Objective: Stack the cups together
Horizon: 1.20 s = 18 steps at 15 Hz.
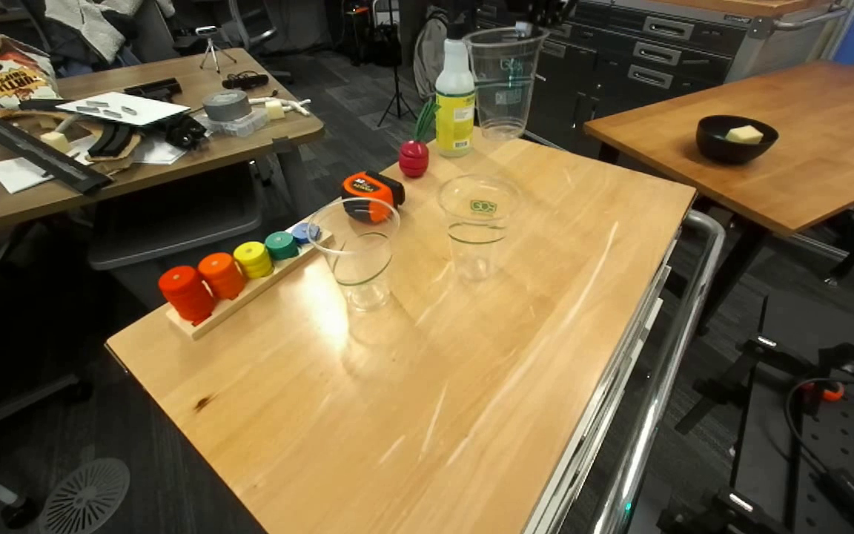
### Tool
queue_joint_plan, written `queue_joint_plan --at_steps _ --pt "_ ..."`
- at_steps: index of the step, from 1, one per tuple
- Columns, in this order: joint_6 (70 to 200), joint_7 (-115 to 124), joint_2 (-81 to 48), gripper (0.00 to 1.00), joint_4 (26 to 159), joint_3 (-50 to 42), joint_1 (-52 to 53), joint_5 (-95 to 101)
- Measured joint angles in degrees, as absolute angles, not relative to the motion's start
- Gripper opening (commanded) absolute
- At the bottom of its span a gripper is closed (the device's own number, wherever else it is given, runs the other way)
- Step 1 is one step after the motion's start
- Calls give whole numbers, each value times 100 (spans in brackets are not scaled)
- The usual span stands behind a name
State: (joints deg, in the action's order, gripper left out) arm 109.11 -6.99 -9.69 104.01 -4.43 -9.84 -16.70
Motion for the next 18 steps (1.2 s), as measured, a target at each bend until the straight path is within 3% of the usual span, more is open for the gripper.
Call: queue_joint_plan --at_steps 18 --pt "10289 -1299 -480 1 11241 -273 -546 -2345"
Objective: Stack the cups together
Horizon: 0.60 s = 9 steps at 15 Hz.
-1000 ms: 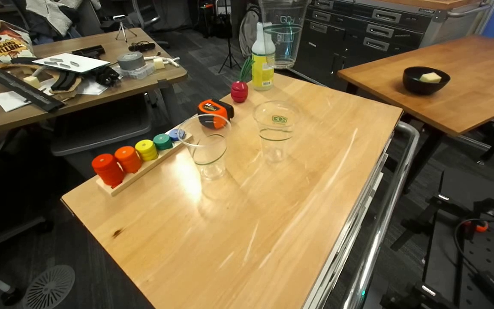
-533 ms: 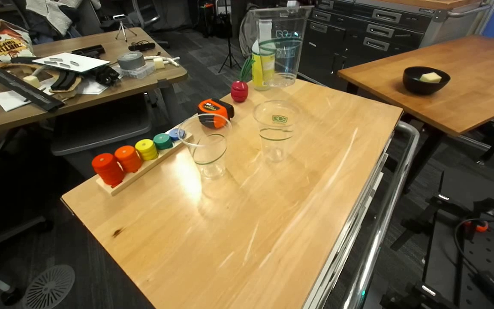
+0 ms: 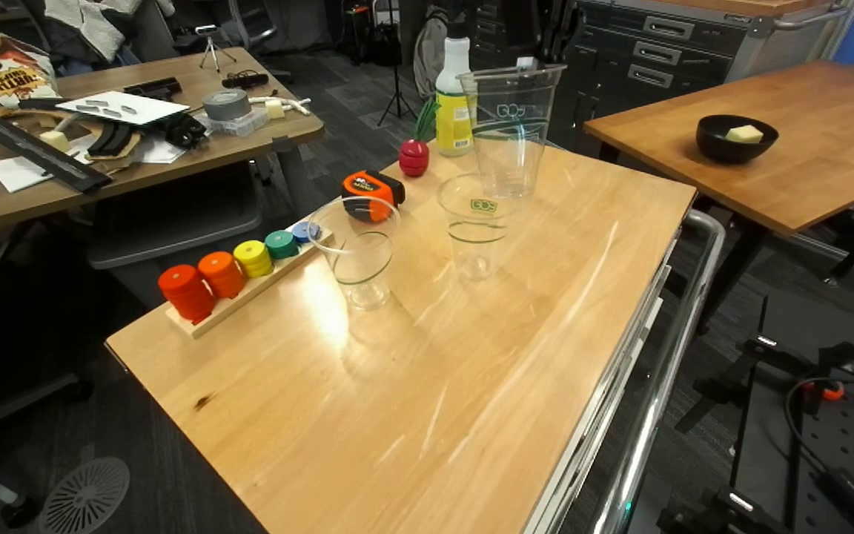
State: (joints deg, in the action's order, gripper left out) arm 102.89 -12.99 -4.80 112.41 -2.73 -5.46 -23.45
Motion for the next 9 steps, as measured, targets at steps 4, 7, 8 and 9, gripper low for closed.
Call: queue_joint_plan --at_steps 4,7,8,9 --pt "10308 -1511 -531 1 11347 -273 -546 -2496" --pt "10480 -1695 -580 1 11439 -268 -537 -2499" --pt "10560 -1748 -601 1 11472 -266 -530 -2499" --pt "10644 -1789 -623 1 11495 -261 -524 -2499"
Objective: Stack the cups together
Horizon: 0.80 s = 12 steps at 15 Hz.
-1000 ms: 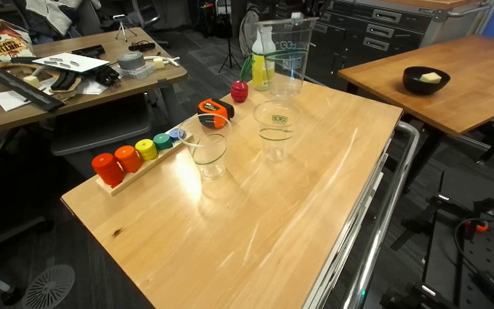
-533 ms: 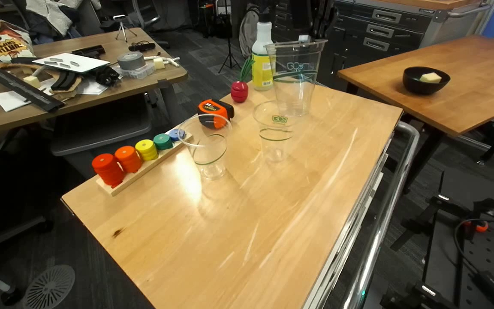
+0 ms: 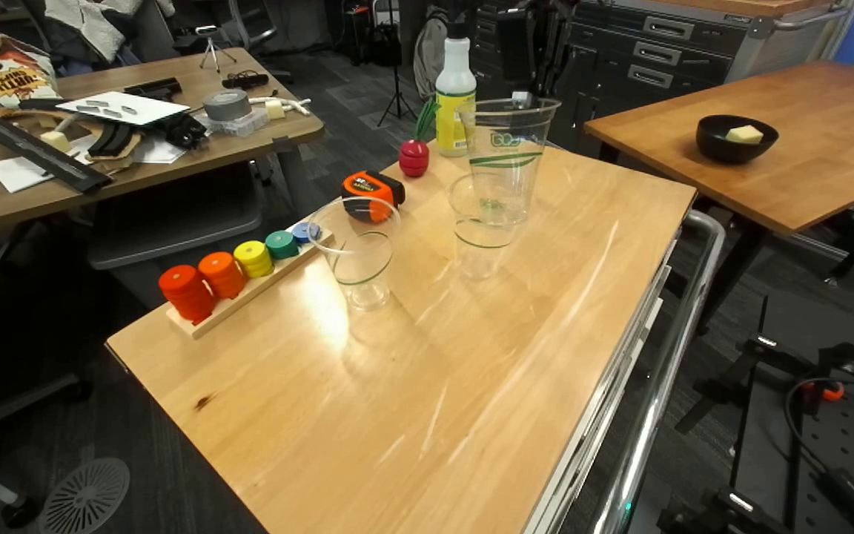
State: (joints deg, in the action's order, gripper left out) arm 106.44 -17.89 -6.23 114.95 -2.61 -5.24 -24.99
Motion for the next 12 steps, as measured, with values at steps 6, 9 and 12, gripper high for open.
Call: queue_joint_plan --at_steps 6,9,12 --pt "11232 -2024 -783 5 11514 -186 -501 -2499" --pt "11446 -2252 -847 34 11515 -138 -499 -2498" --pt "11482 -2476 -849 58 11510 -98 -498 -2498"
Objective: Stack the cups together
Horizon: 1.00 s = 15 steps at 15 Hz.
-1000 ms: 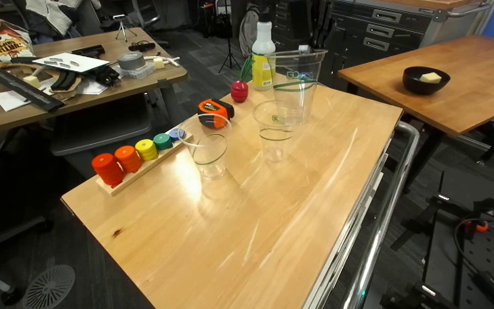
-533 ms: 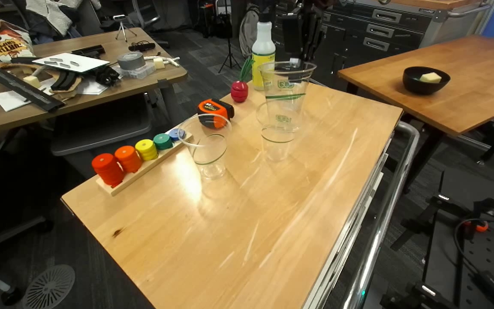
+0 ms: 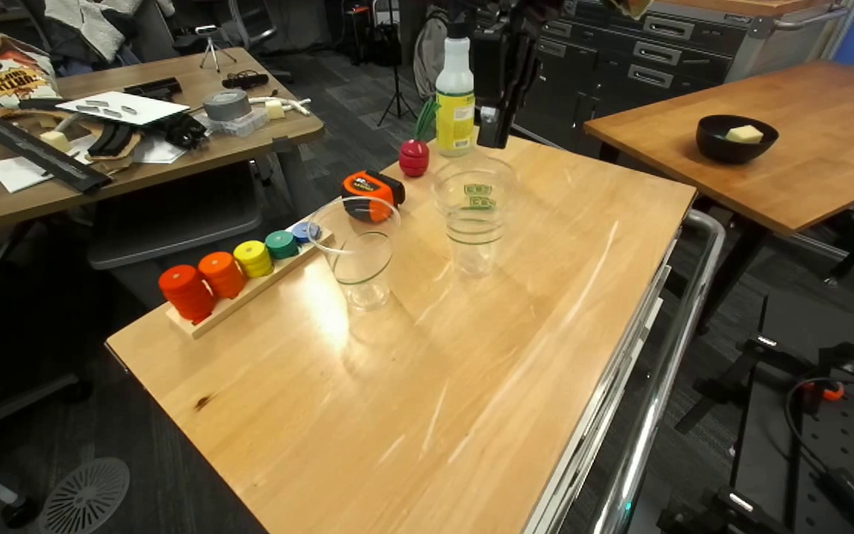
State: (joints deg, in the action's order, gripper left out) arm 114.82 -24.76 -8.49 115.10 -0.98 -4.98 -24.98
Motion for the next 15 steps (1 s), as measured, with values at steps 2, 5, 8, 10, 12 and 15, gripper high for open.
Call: queue_joint_plan --at_steps 2,5,8,10,12,15 --pt "11494 -2599 -833 72 11495 -87 -498 -2467" --pt "11505 -2728 -757 96 11486 -86 -498 -2272" --pt "11508 -2789 -708 100 11487 -86 -498 -2023" --pt "11508 -2801 -713 100 11513 -86 -496 -1875" --pt "11508 -2800 -742 100 11554 -83 -481 -1751" --pt "11517 -2761 -846 100 11613 -62 -427 -1584"
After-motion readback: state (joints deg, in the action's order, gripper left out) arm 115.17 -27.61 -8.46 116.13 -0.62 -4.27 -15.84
